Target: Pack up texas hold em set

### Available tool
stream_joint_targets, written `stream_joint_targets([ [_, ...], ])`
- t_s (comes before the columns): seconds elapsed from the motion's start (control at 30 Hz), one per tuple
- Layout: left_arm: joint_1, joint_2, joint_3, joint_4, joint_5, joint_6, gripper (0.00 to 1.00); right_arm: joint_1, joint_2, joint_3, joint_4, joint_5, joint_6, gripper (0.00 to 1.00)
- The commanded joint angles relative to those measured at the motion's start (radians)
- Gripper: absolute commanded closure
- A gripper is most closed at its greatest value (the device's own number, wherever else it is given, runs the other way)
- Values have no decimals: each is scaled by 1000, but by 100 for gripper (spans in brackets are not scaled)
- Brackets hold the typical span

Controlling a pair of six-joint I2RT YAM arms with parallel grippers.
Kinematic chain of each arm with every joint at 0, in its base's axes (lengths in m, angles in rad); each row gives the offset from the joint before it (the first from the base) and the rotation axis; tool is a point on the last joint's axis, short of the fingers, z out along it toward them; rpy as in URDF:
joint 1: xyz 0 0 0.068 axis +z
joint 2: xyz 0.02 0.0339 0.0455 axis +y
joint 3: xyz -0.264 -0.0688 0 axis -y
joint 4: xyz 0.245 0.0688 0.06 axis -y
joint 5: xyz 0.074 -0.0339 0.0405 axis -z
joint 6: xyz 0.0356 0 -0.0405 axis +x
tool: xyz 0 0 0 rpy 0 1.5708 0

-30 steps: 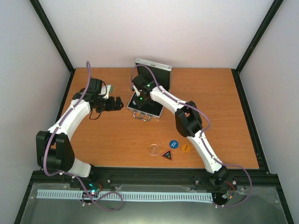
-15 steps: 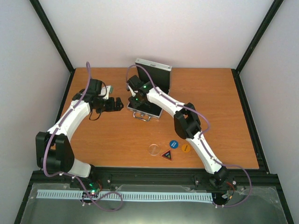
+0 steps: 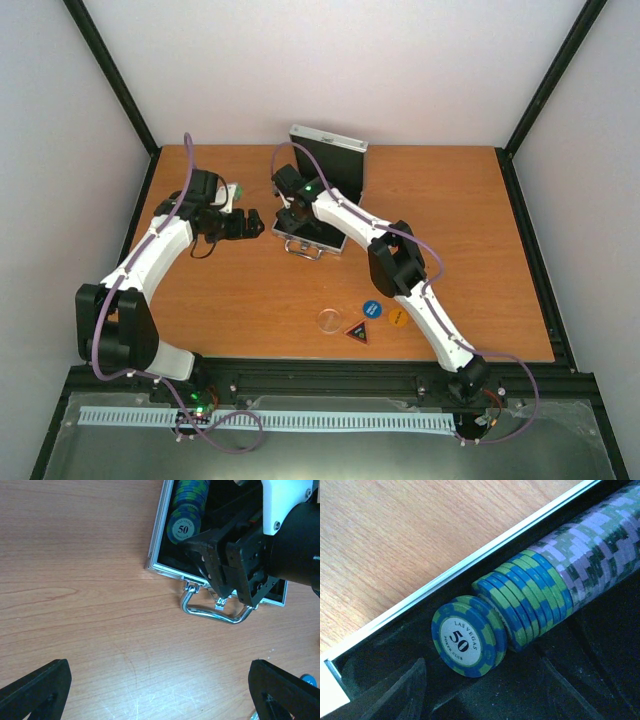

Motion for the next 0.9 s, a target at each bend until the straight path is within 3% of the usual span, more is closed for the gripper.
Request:
stream_joint_targets([
  [0.0, 5, -15, 5, 7, 14, 11, 0, 2, 21, 23, 2, 8, 4, 34],
  [0.07, 5, -18, 3, 6, 13, 12, 0, 1, 30, 29, -1, 23, 3, 28],
  [0.47, 5, -18, -1, 3, 11, 16, 0, -20, 63, 60, -1, 120, -7, 28],
  [0.87, 5, -15, -8, 7, 16, 17, 0, -60, 94, 113, 0, 110, -15, 28],
])
